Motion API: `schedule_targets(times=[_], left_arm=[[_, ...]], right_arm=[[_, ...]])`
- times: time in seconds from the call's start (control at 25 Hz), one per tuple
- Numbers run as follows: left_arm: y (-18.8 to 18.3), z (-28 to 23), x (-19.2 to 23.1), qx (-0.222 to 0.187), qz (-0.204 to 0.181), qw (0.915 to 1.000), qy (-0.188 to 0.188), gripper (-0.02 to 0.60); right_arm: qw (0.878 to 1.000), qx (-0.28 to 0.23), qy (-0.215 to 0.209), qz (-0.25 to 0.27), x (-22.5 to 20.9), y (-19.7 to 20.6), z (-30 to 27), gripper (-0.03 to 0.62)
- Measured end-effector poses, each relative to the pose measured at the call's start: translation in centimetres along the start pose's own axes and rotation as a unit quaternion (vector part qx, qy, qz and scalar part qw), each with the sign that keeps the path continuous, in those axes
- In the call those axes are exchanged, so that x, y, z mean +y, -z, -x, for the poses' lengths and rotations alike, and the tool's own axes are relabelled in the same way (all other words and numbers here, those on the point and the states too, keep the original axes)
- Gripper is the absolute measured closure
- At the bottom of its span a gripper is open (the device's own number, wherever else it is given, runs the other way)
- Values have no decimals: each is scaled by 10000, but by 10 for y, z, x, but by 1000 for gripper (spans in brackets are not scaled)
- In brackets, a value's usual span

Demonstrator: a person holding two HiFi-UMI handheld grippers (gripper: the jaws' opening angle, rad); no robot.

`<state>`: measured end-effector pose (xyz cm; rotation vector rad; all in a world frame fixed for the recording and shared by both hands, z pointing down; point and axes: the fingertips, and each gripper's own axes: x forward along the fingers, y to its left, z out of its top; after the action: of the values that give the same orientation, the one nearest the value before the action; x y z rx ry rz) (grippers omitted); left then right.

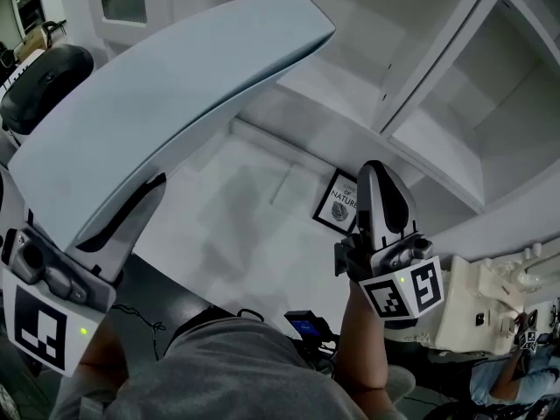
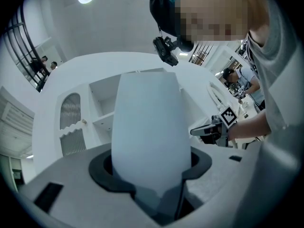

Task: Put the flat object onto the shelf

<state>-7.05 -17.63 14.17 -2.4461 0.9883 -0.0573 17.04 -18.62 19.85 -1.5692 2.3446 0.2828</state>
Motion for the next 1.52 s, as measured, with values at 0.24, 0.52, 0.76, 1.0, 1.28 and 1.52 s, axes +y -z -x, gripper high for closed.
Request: schedule_targets(times=[0.24,0.52,0.76,1.0,1.28,1.52], left_arm=[[-14,-4,2,-94,-424,9990,-48,322],[-29,-9,5,-152,-937,9955,-30,322],[-46,-18,3,-362,-1164,9925,97,322],[-68,-31,-5,-480,-1730,9836,178,321],[-81,-39,-12,-590,-2377,9692,250,321],[-70,-59,-22,-427,-3349,9411,176,321]], right_arm=[[9999,-98,-11,114,-3,-12,-2,565],[9996,-98,-57,272,0,-26,-7,565],[9993,-134,-112,330,1,-37,-13,565],[9988,-61,-328,353,6,-50,-15,563],[9974,-141,-623,328,20,-64,-16,563],[9952,-267,-803,492,31,-79,-19,562]])
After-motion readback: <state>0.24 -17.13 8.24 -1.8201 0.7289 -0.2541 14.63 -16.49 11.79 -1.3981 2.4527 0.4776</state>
